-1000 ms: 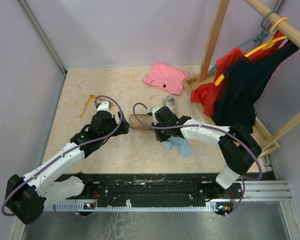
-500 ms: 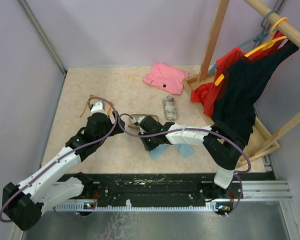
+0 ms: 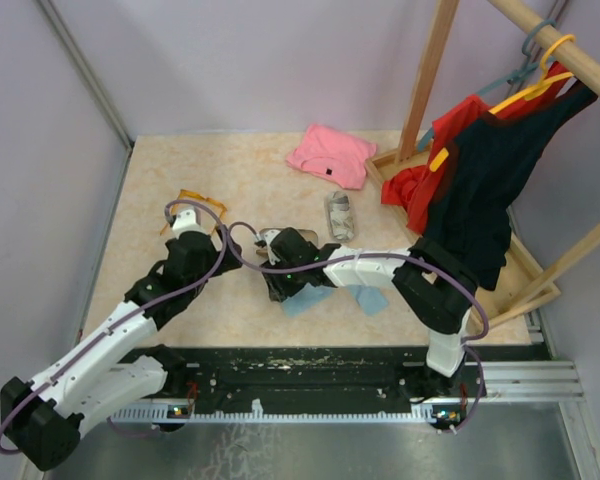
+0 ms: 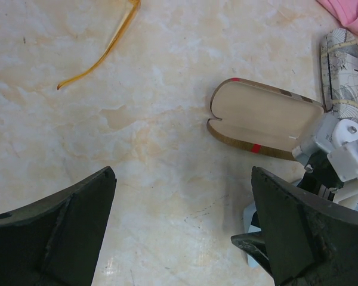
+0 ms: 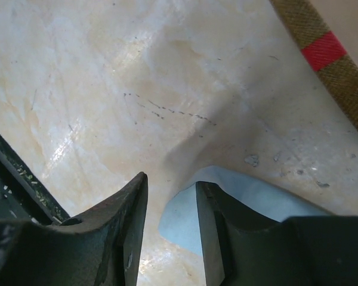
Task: Organize the sunglasses
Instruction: Adjust the glasses cleaning cloth at the center of the board.
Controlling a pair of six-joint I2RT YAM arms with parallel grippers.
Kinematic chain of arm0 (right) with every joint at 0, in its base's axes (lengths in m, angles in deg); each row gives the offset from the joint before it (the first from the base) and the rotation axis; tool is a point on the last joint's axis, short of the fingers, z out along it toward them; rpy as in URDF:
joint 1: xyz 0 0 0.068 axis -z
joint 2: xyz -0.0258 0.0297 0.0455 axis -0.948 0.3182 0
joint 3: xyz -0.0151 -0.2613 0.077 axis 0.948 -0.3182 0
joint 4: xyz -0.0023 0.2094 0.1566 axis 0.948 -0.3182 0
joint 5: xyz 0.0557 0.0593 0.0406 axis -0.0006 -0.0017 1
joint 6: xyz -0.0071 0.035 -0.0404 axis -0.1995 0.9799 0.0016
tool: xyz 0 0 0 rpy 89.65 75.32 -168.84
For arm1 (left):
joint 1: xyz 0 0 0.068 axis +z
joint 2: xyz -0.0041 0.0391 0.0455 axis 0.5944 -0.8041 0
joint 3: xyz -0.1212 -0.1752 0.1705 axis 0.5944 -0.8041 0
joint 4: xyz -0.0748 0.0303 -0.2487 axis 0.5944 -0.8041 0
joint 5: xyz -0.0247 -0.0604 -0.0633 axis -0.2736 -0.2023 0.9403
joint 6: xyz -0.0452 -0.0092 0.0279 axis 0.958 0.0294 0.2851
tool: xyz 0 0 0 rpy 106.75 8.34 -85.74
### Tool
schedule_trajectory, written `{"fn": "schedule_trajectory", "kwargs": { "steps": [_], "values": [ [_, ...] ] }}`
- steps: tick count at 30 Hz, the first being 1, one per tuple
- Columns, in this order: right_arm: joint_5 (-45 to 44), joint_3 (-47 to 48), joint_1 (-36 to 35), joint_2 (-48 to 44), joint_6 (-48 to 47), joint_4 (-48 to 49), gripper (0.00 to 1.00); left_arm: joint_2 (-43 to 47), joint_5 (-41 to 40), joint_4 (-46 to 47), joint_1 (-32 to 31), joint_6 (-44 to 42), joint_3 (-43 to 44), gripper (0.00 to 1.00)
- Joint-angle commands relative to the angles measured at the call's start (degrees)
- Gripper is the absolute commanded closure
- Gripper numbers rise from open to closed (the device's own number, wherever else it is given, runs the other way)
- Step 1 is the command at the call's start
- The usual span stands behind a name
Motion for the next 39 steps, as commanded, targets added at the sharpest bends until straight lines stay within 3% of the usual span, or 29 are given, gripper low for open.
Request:
{"fn": "schedule_trajectory", "kwargs": {
  "steps": [1,6,10,17,22,30,39],
  "values": [
    [7.8,2.7,-0.8,0.0,-2.4,6.2,0.60,1.3,-1.9,-1.6,0.4,1.2,-0.5,0.00],
    [17.0,-1.1,-0.7,-3.9,-3.0,14.1,0.58,2.5,-2.8,-2.3,0.4,2.1,-0.8,0.00],
    [18.4,-6.5,1.1,-8.5,-2.3,18.9,0.56,3.1,-2.1,-1.8,0.5,2.8,-1.6,0.00],
    [12.4,-13.1,5.6,-16.1,-2.1,18.0,0.55,1.5,0.5,-0.2,0.5,2.9,-2.3,0.01],
    [11.5,-12.4,5.9,-16.7,-4.4,14.3,0.55,0.6,1.7,0.7,0.6,2.9,-2.8,0.02],
    [-12.4,-10.4,7.4,-15.7,-0.5,4.6,0.54,-1.4,7.8,2.3,0.6,4.2,-5.2,0.10],
    [-10.4,-8.5,6.5,-10.5,-0.4,1.9,0.57,-8.0,17.9,7.5,0.4,7.0,-9.9,0.24]
  ]
}}
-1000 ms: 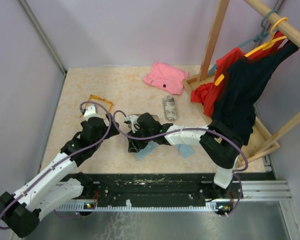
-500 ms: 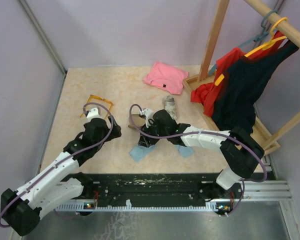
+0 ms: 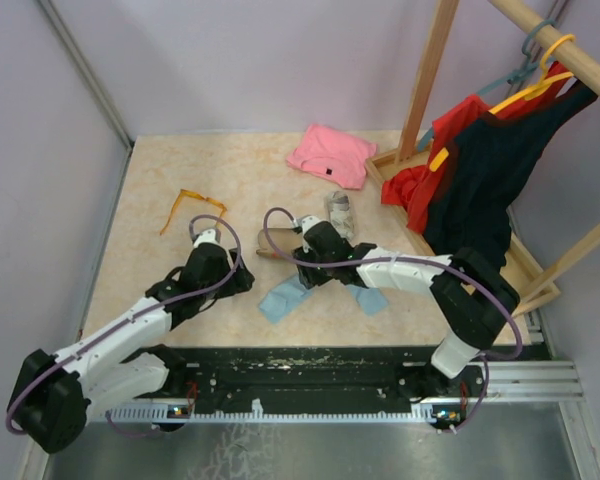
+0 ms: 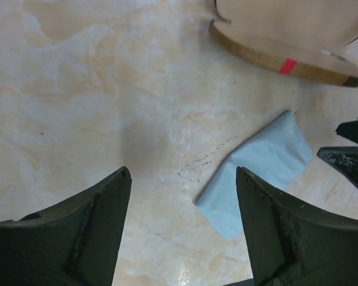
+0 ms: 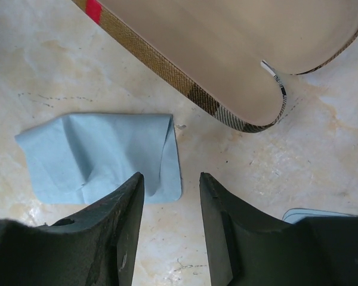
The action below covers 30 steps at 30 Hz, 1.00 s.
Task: Organize the sunglasses
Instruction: Adjust the glasses cleaning cloth at the center of the board.
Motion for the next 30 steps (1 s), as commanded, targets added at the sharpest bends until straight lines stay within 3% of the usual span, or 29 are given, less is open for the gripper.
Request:
{"fn": "schedule_trajectory", "kwargs": {
  "steps": [1,10,18,27,30],
  "values": [
    [-2.2,3.7,-0.8,1.8,0.8,-1.9,0.57,-2.6,6.2,4.5,0.3,2.5,-2.6,0.24],
    [-4.5,7.2,-2.5,7.8,-0.1,-6.3,0.58,-4.0,9.1,8.7,0.2,3.3,-6.1,0.26],
    [-6.0,7.6,-5.2,8.6,1.3,-11.6,0.67,-4.5,11.3,10.5,0.1,3.7,-8.1,0.28],
    [-10.9,4.8,-8.2,8.6,7.5,-13.1,0.99,-2.9,11.1,10.6,0.1,2.7,-9.0,0.28],
    [-11.9,2.9,-8.8,7.1,10.3,-12.8,1.00,-3.1,10.6,11.1,0.1,1.2,-8.5,0.28]
  ]
}}
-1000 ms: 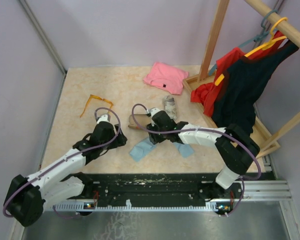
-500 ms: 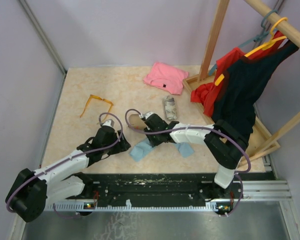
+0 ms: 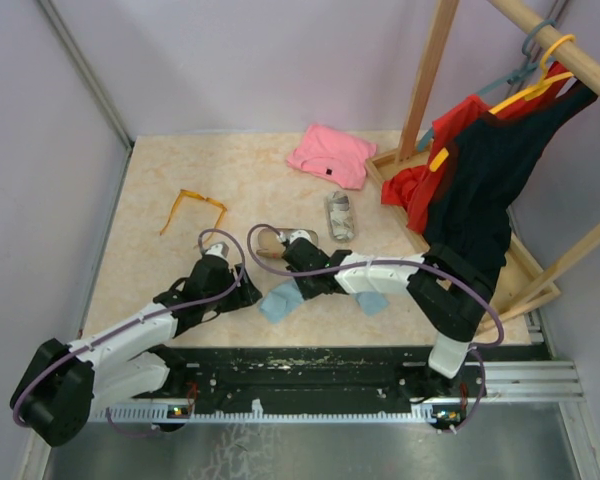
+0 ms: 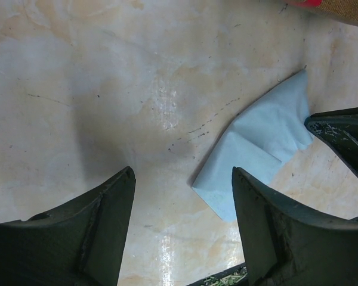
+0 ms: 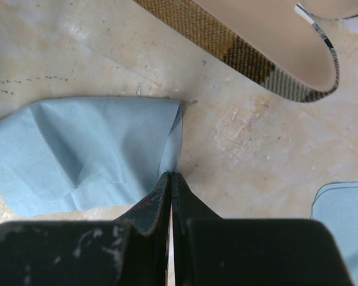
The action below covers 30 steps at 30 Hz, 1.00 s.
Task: Organize the sunglasses
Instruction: Adjust the glasses cleaning cloth at the center of the board.
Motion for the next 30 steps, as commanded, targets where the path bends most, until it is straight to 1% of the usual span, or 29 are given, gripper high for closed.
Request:
{"fn": "schedule_trajectory", "kwargs": {
  "steps": [1,9,13,16,17,18,21,23,26,30],
  "values": [
    [-1.8,-3.8,-1.9,-1.4,6.0,-2.6,1.00,0.5,-0.1,1.7,0.2,-2.4,0.6,0.28],
    [-3.8,-8.5,-5.0,-8.3,12.8,-3.0,1.00,-1.4,-1.1,1.3,0.2,-6.4,4.3,0.28],
    [-6.7,-10.7,-5.8,-11.8,14.7,-3.0,0.99,-2.2,-0.4,0.9,0.2,-7.7,5.7,0.28],
    [-9.8,-12.5,-5.8,-15.7,14.0,-1.7,0.78,-2.0,0.0,-0.2,0.2,-7.8,6.6,0.27],
    [-10.7,-12.9,-5.7,-17.2,13.0,-0.7,0.73,-1.8,0.3,-0.5,0.2,-7.8,6.8,0.28],
    [-10.9,-13.3,-5.6,-18.5,11.3,0.5,0.68,-1.6,0.7,-0.7,0.2,-7.7,7.0,0.28],
    [-10.2,-13.9,-4.7,-21.0,6.7,3.4,0.59,-0.9,3.5,-0.6,0.2,-7.5,6.8,0.31],
    [-7.0,-14.3,-3.0,-21.9,4.8,4.9,0.58,-0.8,5.6,-0.4,0.1,-7.4,6.3,0.37],
    [0.9,-15.5,-0.4,-23.0,3.2,8.3,0.61,-0.5,8.7,-0.3,-0.2,-6.2,5.5,0.48],
    [3.5,-15.5,-0.2,-21.9,3.4,9.4,0.63,0.5,9.8,0.5,-2.1,-3.7,3.8,0.52]
  ]
}}
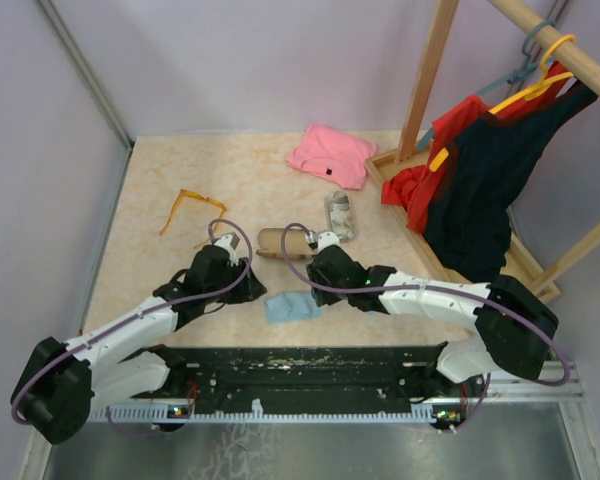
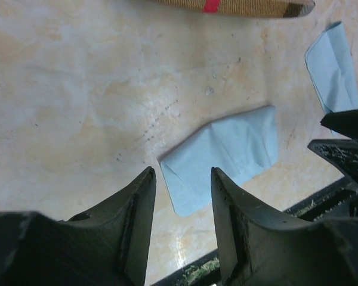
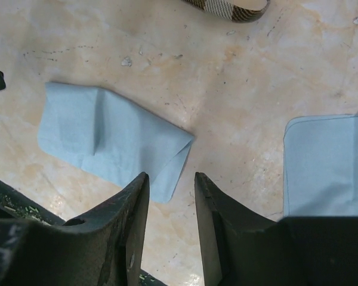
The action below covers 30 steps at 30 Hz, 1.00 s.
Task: Organize the sunglasses
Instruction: Adjust the glasses cleaning cloth at the center of the board.
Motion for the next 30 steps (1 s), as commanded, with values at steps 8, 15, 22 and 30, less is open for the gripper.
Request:
{"fn": "schedule_trajectory", "kwargs": {
  "steps": [8,15,22,30],
  "values": [
    [5.7,-2.7,0.3,0.0,1.5,7.9,0.64,0.7,-2.3,0.4,-9.2,4.7,-1.3,0.55],
    [5.0,-4.5,0.3,-1.7,4.1,9.3,0.63,-5.3,-13.0,-0.5,-17.9,-0.3,1.8,0.55],
    [6.4,-5.2,0.3,-1.4,4.5,10.6,0.64,-9.4,-14.4,-0.4,-18.6,-2.4,4.8,0.56],
    [5.8,-5.9,0.4,-1.3,4.5,10.9,0.64,-11.8,-15.6,-2.4,-20.7,-2.0,6.2,0.58]
  ]
}}
